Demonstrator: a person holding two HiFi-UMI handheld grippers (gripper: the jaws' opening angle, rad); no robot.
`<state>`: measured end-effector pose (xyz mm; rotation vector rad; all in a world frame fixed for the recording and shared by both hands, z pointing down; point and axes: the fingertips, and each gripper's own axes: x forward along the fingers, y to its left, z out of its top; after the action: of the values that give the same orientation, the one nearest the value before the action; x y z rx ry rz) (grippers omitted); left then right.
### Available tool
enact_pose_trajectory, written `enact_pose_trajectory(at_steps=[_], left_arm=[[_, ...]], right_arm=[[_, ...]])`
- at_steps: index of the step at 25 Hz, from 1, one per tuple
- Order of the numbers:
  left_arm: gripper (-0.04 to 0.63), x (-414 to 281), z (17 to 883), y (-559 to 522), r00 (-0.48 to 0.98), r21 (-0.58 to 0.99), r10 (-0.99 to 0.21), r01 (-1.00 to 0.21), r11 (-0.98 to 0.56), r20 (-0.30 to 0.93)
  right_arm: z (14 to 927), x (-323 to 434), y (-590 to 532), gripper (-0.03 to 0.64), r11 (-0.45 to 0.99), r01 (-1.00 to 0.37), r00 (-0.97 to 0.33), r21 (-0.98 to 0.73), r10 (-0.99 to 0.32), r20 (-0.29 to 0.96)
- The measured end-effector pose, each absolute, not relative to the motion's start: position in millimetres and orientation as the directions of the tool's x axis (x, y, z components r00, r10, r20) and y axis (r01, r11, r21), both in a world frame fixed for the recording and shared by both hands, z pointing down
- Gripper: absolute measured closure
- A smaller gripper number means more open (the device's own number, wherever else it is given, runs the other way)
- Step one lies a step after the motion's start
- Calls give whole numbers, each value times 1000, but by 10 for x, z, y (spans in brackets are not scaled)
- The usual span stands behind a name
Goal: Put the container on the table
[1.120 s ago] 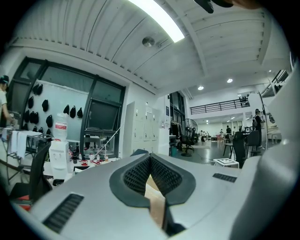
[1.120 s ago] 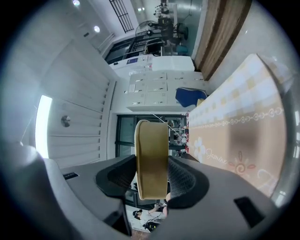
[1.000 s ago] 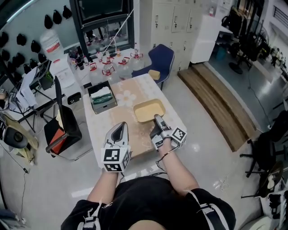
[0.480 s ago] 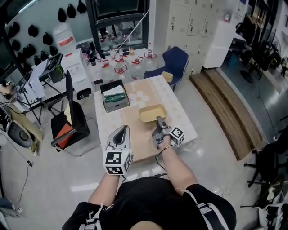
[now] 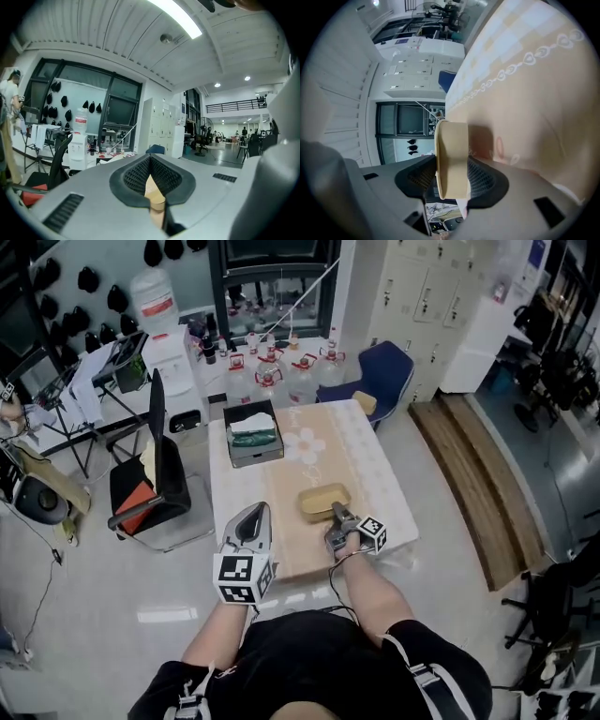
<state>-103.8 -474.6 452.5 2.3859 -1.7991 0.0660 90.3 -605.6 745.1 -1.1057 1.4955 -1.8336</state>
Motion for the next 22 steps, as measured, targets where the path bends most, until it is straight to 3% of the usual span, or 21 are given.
enact_pose_trajectory(at_steps=[15, 17, 22], left_arm=[[584, -937, 4705, -4881, 296, 110, -941, -954, -281, 162], [584, -914, 4727, -4863, 297, 110, -941, -953, -282, 164], [584, -761, 4713, -4804, 322, 110, -931, -945, -307, 169]], right_arm=[[7670, 922, -6047, 391, -288, -145, -545, -947, -775, 320], [7721, 966, -6028, 400, -305, -208, -525, -929, -767, 369], [7679, 1020, -5917, 407, -230, -516, -490, -825, -711, 504]])
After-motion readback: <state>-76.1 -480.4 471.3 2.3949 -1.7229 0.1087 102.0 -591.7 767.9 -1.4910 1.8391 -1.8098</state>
